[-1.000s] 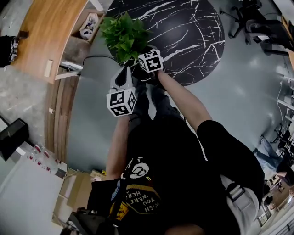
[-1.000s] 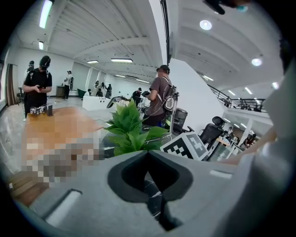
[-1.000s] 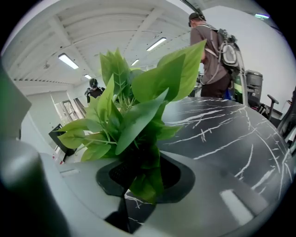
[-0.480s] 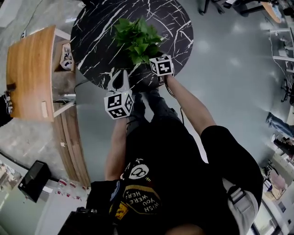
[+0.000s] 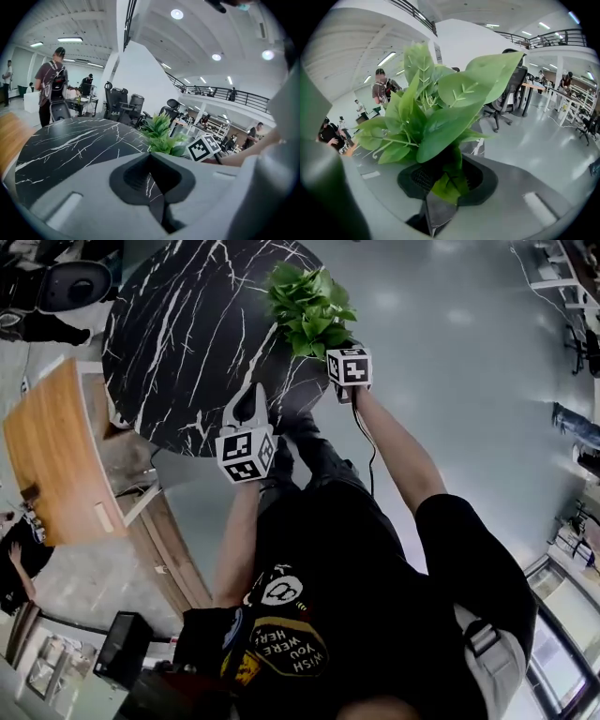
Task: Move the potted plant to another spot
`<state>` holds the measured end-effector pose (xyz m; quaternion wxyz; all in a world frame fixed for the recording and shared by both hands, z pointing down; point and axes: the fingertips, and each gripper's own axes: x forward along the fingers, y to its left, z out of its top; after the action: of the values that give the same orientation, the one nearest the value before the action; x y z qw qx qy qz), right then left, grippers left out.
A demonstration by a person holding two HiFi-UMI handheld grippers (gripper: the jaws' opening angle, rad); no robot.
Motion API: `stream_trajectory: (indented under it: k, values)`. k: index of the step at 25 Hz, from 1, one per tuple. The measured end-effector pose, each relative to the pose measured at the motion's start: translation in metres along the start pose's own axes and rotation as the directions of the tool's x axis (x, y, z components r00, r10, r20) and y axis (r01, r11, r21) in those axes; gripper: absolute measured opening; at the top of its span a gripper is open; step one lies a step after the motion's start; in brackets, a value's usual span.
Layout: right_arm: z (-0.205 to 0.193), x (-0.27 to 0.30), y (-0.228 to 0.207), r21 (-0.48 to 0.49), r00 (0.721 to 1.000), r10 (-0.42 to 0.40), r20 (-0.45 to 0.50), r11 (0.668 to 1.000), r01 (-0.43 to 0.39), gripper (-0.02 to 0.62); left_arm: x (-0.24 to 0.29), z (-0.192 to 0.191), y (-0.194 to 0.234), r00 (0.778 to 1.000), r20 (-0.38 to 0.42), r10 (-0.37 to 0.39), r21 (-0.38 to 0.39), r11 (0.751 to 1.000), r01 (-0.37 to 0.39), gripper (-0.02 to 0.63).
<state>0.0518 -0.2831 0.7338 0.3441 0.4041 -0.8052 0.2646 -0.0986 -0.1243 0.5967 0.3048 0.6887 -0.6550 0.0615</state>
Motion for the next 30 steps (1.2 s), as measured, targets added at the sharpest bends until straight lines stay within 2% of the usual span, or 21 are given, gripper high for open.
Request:
stream_trajectory:
  k: [2, 8, 18, 30]
  values:
    - [0.0, -0.002, -0.009, 0.014, 1.0, -0.008, 0.008, 1.0, 0.008, 0.104, 0.008, 0.0, -0.008, 1.0, -0.011, -0.022, 0.012, 1.0, 0.022, 0.005]
    - [0.003, -0.006, -0.004, 0.035, 0.998, 0.037, 0.053, 0.999, -0.039, 0.137, 0.016, -0.002, -0.019, 0.998, -0.034, -0.056, 0.025, 0.998, 0.057, 0.005]
    - [0.007, -0.017, -0.002, 0.057, 0.993, 0.06, 0.104, 0.996, -0.066, 0.157, 0.012, -0.009, -0.019, 0.997, -0.04, -0.059, 0.026, 0.998, 0.06, 0.005]
    - [-0.002, -0.02, 0.005, 0.019, 0.992, 0.056, 0.115, 0.998, -0.059, 0.152, 0.007, -0.016, -0.022, 0.997, -0.047, -0.067, 0.028, 0.997, 0.069, 0.005]
